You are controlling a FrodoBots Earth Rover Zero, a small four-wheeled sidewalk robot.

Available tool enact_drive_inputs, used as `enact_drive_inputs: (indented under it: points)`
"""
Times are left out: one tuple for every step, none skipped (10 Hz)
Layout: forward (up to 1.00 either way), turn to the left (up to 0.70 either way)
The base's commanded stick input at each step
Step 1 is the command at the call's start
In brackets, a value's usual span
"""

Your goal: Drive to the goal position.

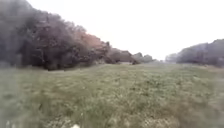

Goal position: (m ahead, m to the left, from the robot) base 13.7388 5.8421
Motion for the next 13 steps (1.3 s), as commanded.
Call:
enact_drive_inputs:
  points:
    - [0.70,-0.35]
    - [0.70,-0.35]
    - [0.70,-0.35]
    - [0.70,-0.35]
    - [0.70,-0.35]
    - [0.70,-0.35]
    - [0.70,-0.35]
    - [0.70,-0.35]
    - [0.70,-0.35]
    - [0.70,-0.35]
    - [0.70,-0.33]
    - [0.70,-0.27]
    - [0.70,0.00]
